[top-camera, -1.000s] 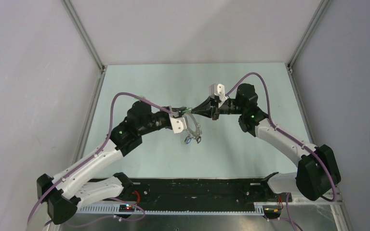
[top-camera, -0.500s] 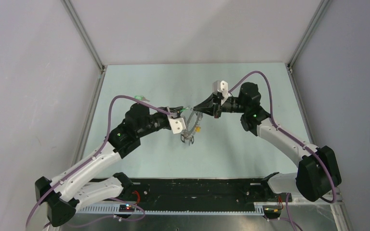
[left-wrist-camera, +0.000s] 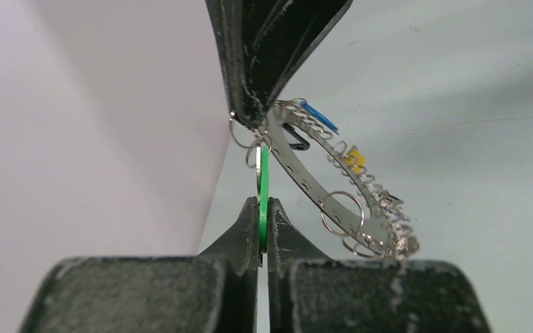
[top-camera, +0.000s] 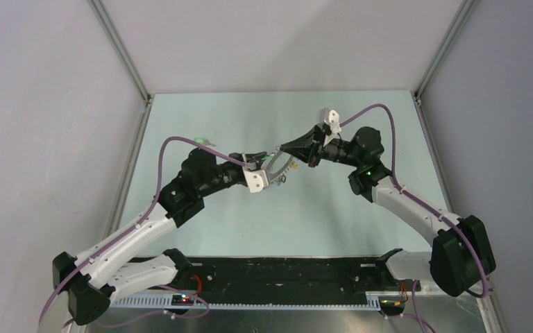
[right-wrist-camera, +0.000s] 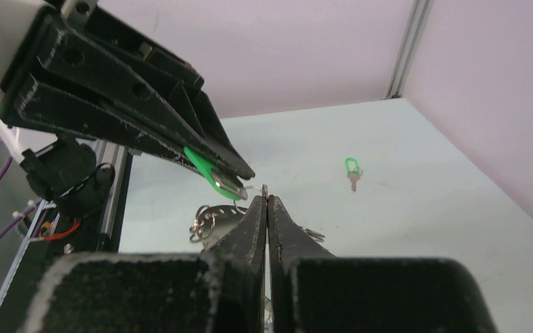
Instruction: Remove the keys from the keyring
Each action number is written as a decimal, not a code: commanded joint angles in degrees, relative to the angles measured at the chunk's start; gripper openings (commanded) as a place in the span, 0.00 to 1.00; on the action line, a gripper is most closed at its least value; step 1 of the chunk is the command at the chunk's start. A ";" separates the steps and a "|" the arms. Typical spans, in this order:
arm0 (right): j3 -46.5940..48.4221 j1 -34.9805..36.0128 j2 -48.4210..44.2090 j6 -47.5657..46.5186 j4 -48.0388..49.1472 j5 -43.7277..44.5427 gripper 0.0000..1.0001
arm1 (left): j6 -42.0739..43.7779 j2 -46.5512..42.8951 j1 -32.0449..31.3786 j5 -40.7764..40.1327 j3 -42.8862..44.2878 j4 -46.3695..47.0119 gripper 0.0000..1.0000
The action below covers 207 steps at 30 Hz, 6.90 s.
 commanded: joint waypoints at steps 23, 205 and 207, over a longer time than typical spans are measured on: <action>4.57 5.85 -4.22 -2.19 -13.24 24.34 0.00 | 3.03 -3.56 -0.59 -2.76 0.09 2.40 0.00; -2.50 11.65 -5.72 -21.66 -9.66 15.85 0.33 | 0.33 -6.05 -0.55 1.86 1.04 -0.86 0.00; -2.29 11.71 -5.30 -21.59 -9.47 15.58 0.32 | 0.25 -6.12 -0.60 2.13 1.04 -0.85 0.00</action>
